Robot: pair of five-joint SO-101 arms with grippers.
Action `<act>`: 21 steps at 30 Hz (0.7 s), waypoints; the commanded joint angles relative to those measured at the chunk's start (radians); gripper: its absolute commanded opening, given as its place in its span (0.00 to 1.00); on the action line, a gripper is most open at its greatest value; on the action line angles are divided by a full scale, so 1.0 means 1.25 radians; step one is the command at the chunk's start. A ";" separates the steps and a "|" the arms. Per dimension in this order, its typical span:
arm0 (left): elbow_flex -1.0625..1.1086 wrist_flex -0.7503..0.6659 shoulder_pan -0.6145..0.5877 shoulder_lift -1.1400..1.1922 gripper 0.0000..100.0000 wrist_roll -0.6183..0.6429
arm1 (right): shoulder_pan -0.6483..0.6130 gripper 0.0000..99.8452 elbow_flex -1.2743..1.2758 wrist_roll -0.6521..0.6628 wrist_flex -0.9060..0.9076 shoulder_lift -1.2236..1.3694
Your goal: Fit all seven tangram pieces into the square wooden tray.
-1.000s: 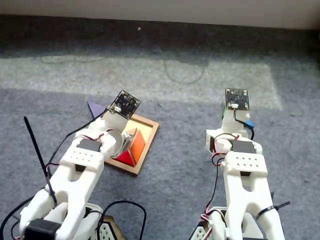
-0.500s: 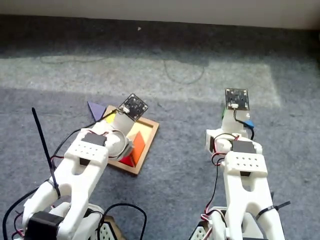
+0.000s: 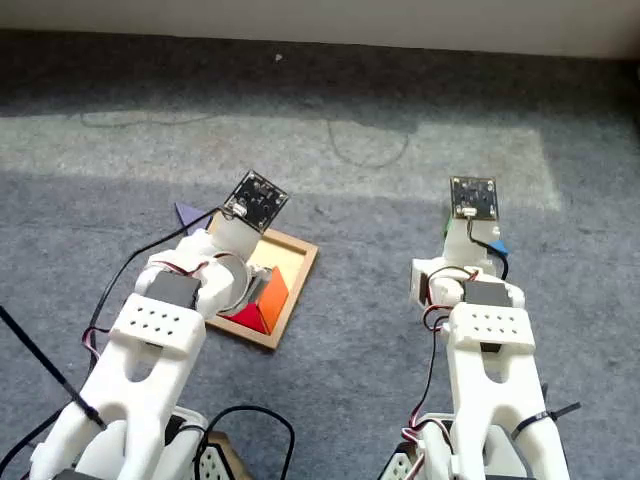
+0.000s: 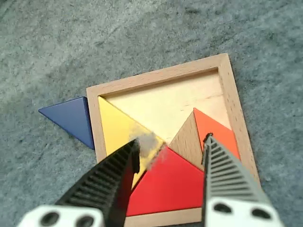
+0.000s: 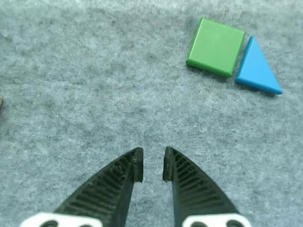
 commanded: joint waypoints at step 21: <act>0.012 0.135 0.041 0.024 0.23 -0.058 | 0.009 0.08 -0.004 0.001 -0.024 -0.018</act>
